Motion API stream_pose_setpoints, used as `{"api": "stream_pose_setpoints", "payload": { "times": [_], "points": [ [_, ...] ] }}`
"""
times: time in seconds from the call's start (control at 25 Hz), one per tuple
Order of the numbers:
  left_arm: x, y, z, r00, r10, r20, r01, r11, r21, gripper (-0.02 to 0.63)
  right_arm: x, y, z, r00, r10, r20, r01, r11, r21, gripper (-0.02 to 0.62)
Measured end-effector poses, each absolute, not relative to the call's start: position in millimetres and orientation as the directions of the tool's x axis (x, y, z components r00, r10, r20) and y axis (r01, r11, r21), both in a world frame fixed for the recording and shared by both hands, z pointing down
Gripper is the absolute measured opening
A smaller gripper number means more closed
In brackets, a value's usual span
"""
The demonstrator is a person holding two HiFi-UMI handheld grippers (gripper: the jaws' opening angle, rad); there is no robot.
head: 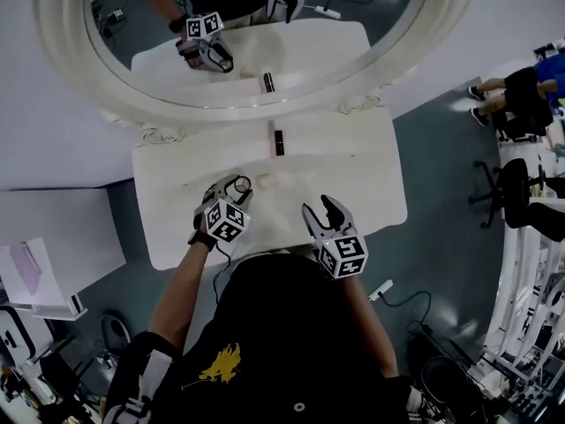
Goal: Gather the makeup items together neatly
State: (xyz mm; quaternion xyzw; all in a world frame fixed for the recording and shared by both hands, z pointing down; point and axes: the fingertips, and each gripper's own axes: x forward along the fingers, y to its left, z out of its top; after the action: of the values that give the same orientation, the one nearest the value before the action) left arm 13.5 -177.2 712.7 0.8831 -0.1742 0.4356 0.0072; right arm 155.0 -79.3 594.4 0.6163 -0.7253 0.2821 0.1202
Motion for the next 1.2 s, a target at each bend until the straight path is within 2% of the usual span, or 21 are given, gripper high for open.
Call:
{"api": "stream_pose_setpoints", "payload": {
  "times": [0.2,0.56,0.92,1.2],
  "points": [
    [35.5,-226.9,698.0,0.533,-0.363,0.764,-0.296,-0.926,-0.234,0.227,154.5,-78.9,597.4,-0.231,-0.832,0.505,-0.952,0.086,-0.294,0.225],
    [96.0,-262.7,703.9,0.574,-0.308,0.758,-0.283,-0.944,-0.17,0.227,185.5,-60.3,606.9,-0.166,-0.836,0.523,-0.957,0.008,-0.291,0.213],
    [102.4,-263.7,704.1,0.592,-0.281,0.755,-0.255,-0.954,-0.155,0.232,195.3,-55.8,619.4,-0.149,-0.834,0.532,-0.953,-0.023,-0.302,0.212],
    [110.0,-254.3,696.4,0.621,-0.308,0.721,-0.259,-0.949,-0.182,0.306,186.6,-59.3,615.5,-0.171,-0.834,0.524,-0.958,0.017,-0.287,0.216]
  ]
}}
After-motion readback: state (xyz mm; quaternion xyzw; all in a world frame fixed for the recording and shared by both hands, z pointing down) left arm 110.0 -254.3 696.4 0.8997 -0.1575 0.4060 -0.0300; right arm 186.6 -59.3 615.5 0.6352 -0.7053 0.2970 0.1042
